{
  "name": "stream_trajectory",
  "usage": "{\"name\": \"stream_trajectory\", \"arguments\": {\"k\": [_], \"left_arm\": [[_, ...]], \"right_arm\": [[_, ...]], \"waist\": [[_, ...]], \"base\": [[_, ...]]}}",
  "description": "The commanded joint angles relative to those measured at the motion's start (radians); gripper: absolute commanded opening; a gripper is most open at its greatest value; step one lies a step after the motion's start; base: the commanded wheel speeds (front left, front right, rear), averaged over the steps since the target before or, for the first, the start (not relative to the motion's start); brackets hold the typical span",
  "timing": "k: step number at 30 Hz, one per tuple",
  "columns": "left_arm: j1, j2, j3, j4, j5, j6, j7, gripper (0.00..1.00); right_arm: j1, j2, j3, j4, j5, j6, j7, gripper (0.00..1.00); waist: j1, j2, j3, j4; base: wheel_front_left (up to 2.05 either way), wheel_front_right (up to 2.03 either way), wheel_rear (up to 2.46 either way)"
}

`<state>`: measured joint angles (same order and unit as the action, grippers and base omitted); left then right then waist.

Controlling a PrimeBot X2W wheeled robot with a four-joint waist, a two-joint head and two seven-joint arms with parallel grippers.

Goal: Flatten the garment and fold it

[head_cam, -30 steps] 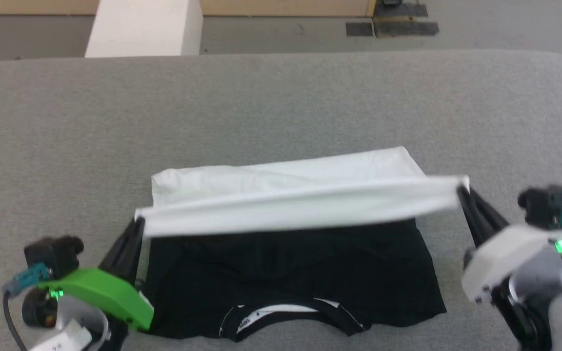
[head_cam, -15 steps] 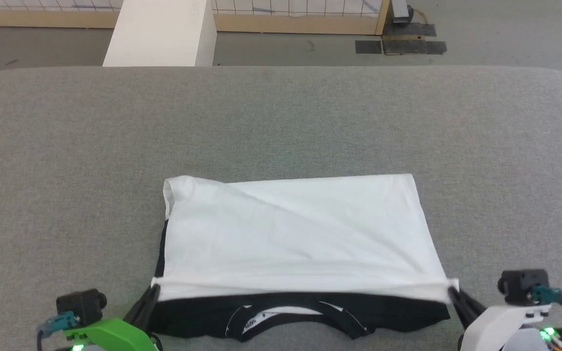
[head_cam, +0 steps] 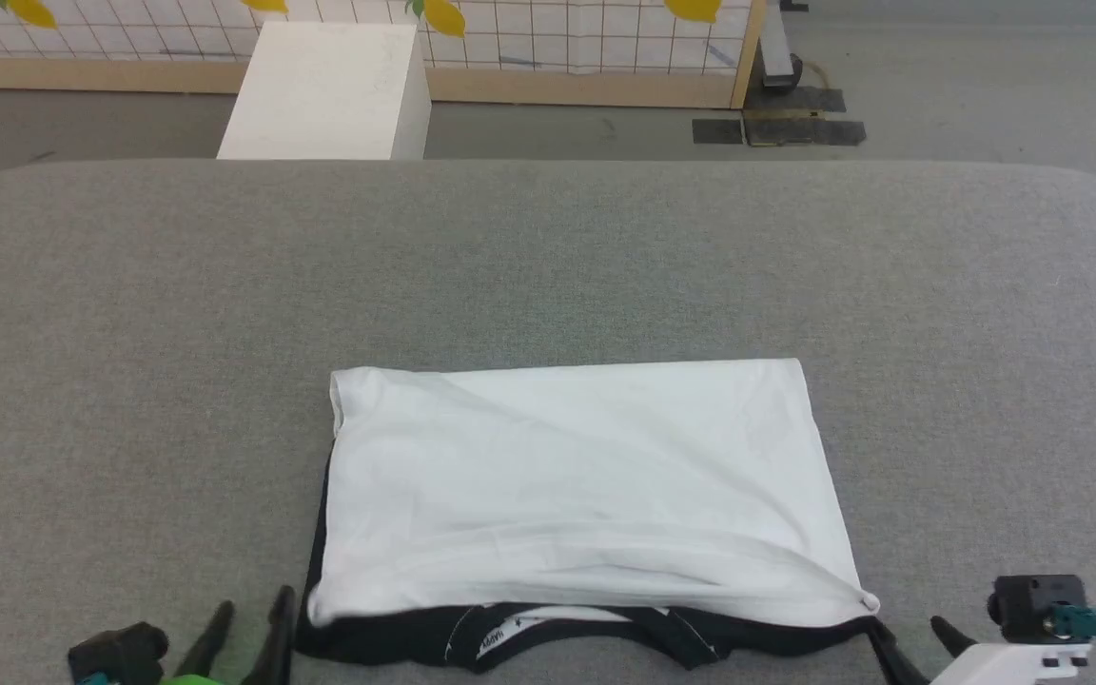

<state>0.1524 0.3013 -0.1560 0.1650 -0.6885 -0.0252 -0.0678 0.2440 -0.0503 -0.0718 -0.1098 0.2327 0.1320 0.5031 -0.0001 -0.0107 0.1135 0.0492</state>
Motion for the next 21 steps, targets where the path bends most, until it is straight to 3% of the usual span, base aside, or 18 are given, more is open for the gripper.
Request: {"name": "stream_trajectory", "arguments": {"k": [1,5,10,17,21], "left_arm": [[0.014,0.015,0.014,-0.014,0.031,0.012,-0.04,1.0],[-0.012,0.018,0.039,-0.039,0.092,0.036,-0.148,1.0],[-0.084,0.006,0.028,-0.045,0.182,0.038,-0.187,1.0],[-0.217,-0.028,0.028,-0.025,0.292,0.013,-0.193,1.0],[-0.259,-0.041,0.032,-0.011,0.346,-0.008,-0.194,1.0]], "right_arm": [[0.013,0.0,-0.014,-0.024,0.008,-0.001,-0.009,1.0],[-0.013,0.0,-0.037,-0.056,0.068,-0.001,-0.096,1.0],[-0.065,0.0,-0.052,-0.023,0.095,-0.001,-0.21,1.0],[-0.17,0.0,-0.025,0.138,0.135,-0.001,-0.268,1.0],[-0.235,0.0,-0.002,0.26,0.141,-0.001,-0.227,1.0]], "waist": [[0.0001,0.0107,-0.012,0.006],[0.0001,0.0107,-0.023,0.016],[0.0001,0.0107,-0.031,0.034],[0.0001,0.0107,-0.035,0.05],[0.0001,0.0107,-0.031,0.046]], "base": [[0.0,0.0,0.0],[0.0,0.0,0.0],[0.0,0.0,0.0],[0.0,0.0,0.0],[0.0,0.0,0.0]]}}
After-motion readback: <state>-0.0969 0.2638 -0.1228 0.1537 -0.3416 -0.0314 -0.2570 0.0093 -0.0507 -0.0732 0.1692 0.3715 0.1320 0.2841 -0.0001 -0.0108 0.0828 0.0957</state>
